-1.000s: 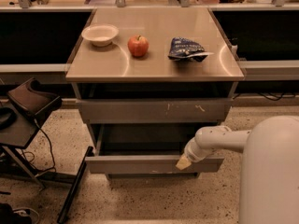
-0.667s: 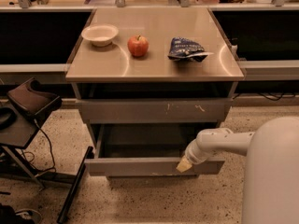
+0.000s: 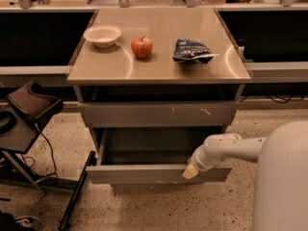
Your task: Open middle drawer
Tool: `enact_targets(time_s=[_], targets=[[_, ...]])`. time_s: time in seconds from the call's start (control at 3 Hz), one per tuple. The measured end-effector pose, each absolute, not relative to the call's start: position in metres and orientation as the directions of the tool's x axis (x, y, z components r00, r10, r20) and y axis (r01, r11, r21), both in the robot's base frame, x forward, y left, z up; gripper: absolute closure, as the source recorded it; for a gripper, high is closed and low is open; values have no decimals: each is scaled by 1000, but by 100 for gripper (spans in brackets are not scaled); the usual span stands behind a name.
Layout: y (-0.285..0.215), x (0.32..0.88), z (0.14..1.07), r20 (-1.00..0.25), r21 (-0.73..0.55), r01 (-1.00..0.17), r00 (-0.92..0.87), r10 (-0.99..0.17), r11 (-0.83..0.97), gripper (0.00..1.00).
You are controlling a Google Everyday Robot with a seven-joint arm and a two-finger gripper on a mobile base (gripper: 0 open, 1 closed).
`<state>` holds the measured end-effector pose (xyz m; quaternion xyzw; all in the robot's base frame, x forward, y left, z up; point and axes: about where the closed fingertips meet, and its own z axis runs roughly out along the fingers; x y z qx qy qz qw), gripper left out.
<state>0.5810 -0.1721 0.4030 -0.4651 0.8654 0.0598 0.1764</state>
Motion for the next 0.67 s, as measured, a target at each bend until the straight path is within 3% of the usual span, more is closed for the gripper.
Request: enact_targets(time_s=[0.67], targets=[[-180,572,405,-360,-77,-810,-521,-774,581,100]])
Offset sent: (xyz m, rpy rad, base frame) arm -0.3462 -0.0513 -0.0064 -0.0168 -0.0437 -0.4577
